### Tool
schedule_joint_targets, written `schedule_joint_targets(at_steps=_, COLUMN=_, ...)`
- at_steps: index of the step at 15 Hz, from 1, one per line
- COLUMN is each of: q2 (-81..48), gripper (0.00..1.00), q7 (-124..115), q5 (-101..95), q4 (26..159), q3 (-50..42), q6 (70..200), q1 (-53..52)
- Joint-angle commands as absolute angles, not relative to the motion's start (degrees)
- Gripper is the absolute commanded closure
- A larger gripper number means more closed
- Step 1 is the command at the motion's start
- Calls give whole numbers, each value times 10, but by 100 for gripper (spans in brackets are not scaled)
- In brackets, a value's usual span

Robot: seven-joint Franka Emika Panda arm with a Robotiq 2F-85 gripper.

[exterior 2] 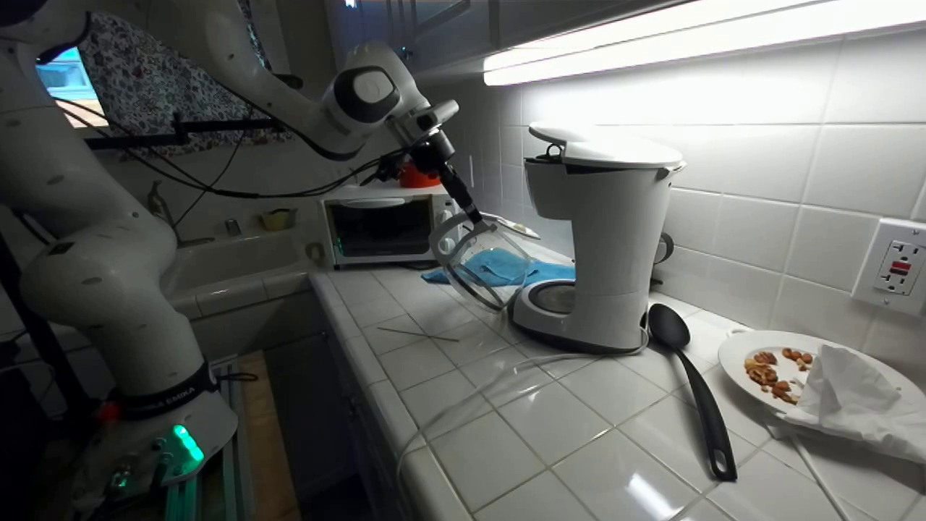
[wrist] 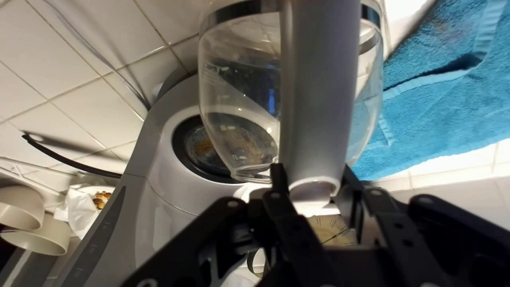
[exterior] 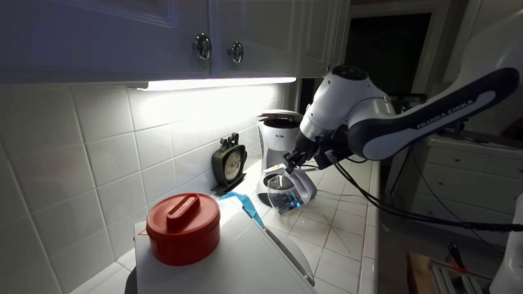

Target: Put the coffee jar on the coffeemaker

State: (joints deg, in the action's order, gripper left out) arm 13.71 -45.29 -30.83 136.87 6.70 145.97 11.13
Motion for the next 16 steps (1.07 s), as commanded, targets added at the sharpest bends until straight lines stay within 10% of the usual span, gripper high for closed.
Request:
schedule_joint_targets(at_steps=1, q2=156, gripper=90, q7=-500, q5=-348, q4=1371, q3=78, q6=1444, q1=111)
schedule_joint_targets(at_steps=16, q2=147, gripper=91, q7=-471, q5=-271, q4=1403, q3=65, q6=1455, q1=62)
